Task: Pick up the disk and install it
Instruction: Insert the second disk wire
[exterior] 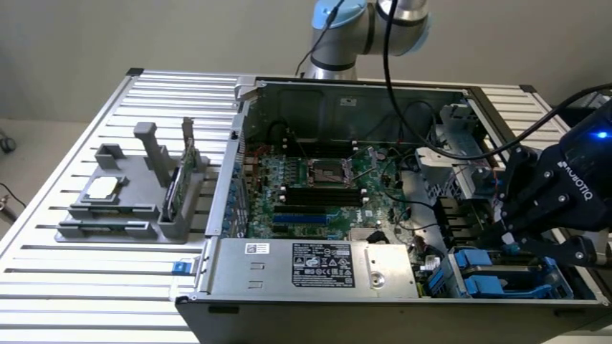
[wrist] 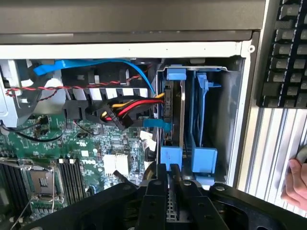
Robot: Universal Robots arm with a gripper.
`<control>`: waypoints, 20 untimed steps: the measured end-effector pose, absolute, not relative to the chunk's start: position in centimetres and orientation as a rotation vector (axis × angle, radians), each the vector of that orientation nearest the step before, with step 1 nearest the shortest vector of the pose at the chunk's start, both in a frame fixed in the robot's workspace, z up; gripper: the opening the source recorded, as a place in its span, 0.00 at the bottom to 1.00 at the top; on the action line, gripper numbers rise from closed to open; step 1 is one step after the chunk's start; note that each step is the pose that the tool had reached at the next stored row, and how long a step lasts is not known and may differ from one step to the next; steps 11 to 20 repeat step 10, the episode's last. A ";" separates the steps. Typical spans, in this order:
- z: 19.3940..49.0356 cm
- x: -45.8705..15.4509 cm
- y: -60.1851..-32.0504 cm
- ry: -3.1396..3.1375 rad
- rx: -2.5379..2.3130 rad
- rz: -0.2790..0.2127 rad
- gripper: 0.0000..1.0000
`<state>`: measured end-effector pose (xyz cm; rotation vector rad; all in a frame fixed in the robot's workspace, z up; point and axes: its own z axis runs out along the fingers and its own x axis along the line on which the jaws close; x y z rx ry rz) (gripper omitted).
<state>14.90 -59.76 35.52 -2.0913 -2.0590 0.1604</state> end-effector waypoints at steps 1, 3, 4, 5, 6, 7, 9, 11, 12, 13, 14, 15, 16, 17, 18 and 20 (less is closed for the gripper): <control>35.6 14.7 -59.8 -2.059 -2.091 0.160 0.11; 35.7 14.5 -59.8 -2.059 -2.092 0.161 0.11; 35.7 14.5 -59.8 -2.059 -2.092 0.160 0.11; 35.7 14.5 -59.8 -2.059 -2.091 0.160 0.11; 35.7 14.5 -59.8 -2.059 -2.091 0.160 0.11; 35.7 14.5 -59.8 -2.059 -2.091 0.160 0.11; 35.7 14.5 -59.8 -2.059 -2.091 0.160 0.11; 35.7 14.5 -59.8 -2.059 -2.091 0.160 0.11; 35.7 14.5 -59.8 -2.059 -2.091 0.160 0.11; 35.7 14.5 -59.8 -2.059 -2.091 0.160 0.11; 35.7 14.5 -59.8 -2.059 -2.091 0.160 0.11; 35.7 14.5 -59.8 -2.059 -2.091 0.160 0.11; 35.7 14.5 -59.8 -2.059 -2.091 0.160 0.11; 35.7 14.5 -59.8 -2.059 -2.091 0.160 0.11; 35.7 14.5 -59.8 -2.059 -2.091 0.160 0.11; 35.7 14.5 -59.8 -2.059 -2.091 0.160 0.11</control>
